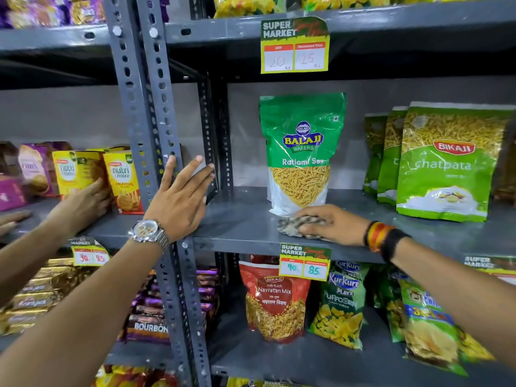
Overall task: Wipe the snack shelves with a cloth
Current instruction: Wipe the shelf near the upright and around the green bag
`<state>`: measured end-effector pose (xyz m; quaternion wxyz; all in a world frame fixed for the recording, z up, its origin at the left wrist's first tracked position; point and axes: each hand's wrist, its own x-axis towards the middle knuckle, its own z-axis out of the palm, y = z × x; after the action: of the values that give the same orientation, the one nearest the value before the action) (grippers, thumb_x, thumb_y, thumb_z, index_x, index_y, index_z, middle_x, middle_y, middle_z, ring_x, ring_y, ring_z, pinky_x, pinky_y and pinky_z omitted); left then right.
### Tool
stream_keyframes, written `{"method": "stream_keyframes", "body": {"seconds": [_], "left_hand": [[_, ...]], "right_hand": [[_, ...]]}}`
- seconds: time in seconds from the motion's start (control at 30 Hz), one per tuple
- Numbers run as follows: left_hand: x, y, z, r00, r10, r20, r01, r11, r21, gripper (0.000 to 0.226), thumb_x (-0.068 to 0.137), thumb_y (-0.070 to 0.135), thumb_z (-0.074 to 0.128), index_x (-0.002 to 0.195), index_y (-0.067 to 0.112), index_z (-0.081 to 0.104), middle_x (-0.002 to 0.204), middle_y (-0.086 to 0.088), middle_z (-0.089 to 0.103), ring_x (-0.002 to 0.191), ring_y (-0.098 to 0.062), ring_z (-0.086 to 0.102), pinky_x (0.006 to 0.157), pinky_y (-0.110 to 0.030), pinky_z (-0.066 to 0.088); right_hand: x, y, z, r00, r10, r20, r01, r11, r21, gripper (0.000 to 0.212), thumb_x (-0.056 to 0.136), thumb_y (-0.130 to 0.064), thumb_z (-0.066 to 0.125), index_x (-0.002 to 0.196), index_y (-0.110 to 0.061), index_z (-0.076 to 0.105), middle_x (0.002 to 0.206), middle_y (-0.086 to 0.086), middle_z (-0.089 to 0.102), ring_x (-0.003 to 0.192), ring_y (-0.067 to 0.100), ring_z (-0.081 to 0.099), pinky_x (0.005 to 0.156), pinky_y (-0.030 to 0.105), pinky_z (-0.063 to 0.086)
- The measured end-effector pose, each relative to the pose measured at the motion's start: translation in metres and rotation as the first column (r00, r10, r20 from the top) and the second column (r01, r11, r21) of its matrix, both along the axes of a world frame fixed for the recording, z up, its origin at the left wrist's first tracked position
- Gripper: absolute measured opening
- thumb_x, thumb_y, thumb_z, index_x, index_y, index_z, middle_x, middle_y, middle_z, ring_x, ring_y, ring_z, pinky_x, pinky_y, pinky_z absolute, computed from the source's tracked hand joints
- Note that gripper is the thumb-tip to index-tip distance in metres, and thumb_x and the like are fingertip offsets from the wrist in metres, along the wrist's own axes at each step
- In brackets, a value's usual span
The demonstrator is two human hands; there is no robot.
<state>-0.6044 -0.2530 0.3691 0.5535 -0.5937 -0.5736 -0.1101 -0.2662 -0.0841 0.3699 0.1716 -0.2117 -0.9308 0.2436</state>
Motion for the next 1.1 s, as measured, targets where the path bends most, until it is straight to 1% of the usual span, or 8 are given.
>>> {"method": "stream_keyframes", "body": {"seconds": [0.13, 0.27, 0.33, 0.5, 0.6, 0.73, 0.93, 1.1], "left_hand": [[0.0, 0.002, -0.001, 1.0, -0.004, 0.0, 0.004, 1.0, -0.005, 0.058, 0.1, 0.028, 0.038, 0.15, 0.002, 0.049, 0.162, -0.01, 0.043, 0.159, -0.031, 0.014, 0.125, -0.068, 0.005], [0.0, 0.001, -0.001, 1.0, -0.027, 0.005, 0.027, 1.0, -0.008, 0.057, 0.101, 0.028, 0.036, 0.149, -0.001, 0.05, 0.16, -0.012, 0.045, 0.159, -0.031, 0.014, 0.125, -0.068, 0.003], [-0.001, 0.0, 0.0, 1.0, -0.029, 0.011, 0.029, 0.999, -0.018, 0.058, 0.102, 0.029, 0.035, 0.149, -0.002, 0.049, 0.161, -0.013, 0.044, 0.159, -0.032, 0.013, 0.125, -0.068, 0.002], [-0.001, -0.003, 0.002, 0.999, -0.02, 0.029, 0.021, 0.999, -0.046, 0.058, 0.102, 0.03, 0.033, 0.148, -0.002, 0.05, 0.161, -0.013, 0.044, 0.159, -0.033, 0.014, 0.125, -0.068, 0.001], [0.007, -0.004, 0.004, 0.997, -0.021, 0.07, 0.025, 0.998, -0.055, 0.058, 0.102, 0.033, 0.035, 0.145, -0.002, 0.054, 0.158, -0.013, 0.048, 0.159, -0.034, 0.016, 0.124, -0.069, 0.002], [0.044, 0.007, -0.008, 0.992, -0.084, 0.094, 0.096, 0.986, -0.134, 0.059, 0.101, 0.041, 0.037, 0.139, 0.003, 0.061, 0.147, -0.015, 0.059, 0.151, -0.036, 0.035, 0.127, -0.063, 0.003], [0.125, 0.057, -0.043, 0.892, -0.334, 0.303, 0.413, 0.876, -0.249, 0.057, 0.102, 0.045, 0.04, 0.138, 0.005, 0.06, 0.139, -0.016, 0.063, 0.136, -0.037, 0.051, 0.115, -0.053, 0.039], [0.164, 0.082, -0.044, 0.864, -0.3, 0.405, 0.443, 0.834, -0.33, 0.065, 0.101, 0.055, 0.041, 0.136, 0.003, 0.059, 0.133, -0.015, 0.065, 0.128, -0.033, 0.055, 0.105, -0.048, 0.05]], "right_hand": [[0.038, 0.014, 0.024, 0.992, -0.064, -0.113, 0.058, 0.997, -0.056, 0.038, 0.09, -0.032, 0.062, 0.127, -0.027, 0.06, 0.124, -0.013, 0.063, 0.111, -0.004, 0.059, 0.092, 0.009, 0.042], [0.04, 0.028, 0.007, 0.985, -0.159, -0.073, 0.153, 0.985, -0.081, 0.028, 0.092, -0.015, 0.062, 0.12, -0.017, 0.062, 0.116, 0.002, 0.067, 0.087, -0.011, 0.064, 0.078, 0.01, 0.047], [0.04, 0.018, -0.004, 0.984, -0.172, -0.048, 0.17, 0.985, -0.038, 0.026, 0.091, -0.022, 0.063, 0.117, -0.023, 0.063, 0.115, 0.0, 0.069, 0.095, 0.002, 0.065, 0.085, 0.021, 0.05], [0.058, -0.009, 0.009, 0.998, -0.061, 0.024, 0.062, 0.997, -0.045, 0.033, 0.091, -0.022, 0.062, 0.124, -0.021, 0.061, 0.114, -0.009, 0.069, 0.096, -0.009, 0.063, 0.081, 0.006, 0.046], [0.063, 0.004, 0.013, 0.981, -0.163, -0.108, 0.16, 0.986, -0.036, 0.026, 0.092, -0.022, 0.062, 0.118, -0.028, 0.063, 0.116, -0.003, 0.068, 0.105, 0.01, 0.064, 0.089, 0.02, 0.049], [0.053, 0.01, -0.014, 0.969, -0.235, -0.081, 0.237, 0.972, 0.012, 0.02, 0.091, -0.031, 0.062, 0.105, -0.045, 0.061, 0.111, -0.007, 0.07, 0.104, 0.013, 0.065, 0.098, 0.045, 0.05], [0.072, -0.008, 0.018, 0.986, -0.167, -0.024, 0.166, 0.985, -0.051, 0.034, 0.091, -0.024, 0.061, 0.124, -0.019, 0.061, 0.113, -0.006, 0.069, 0.096, -0.005, 0.064, 0.081, 0.005, 0.047], [0.08, 0.047, 0.02, 0.936, -0.336, -0.103, 0.337, 0.942, -0.01, 0.033, 0.092, -0.014, 0.061, 0.125, -0.01, 0.061, 0.116, 0.003, 0.066, 0.1, 0.011, 0.061, 0.073, 0.001, 0.045]]}}
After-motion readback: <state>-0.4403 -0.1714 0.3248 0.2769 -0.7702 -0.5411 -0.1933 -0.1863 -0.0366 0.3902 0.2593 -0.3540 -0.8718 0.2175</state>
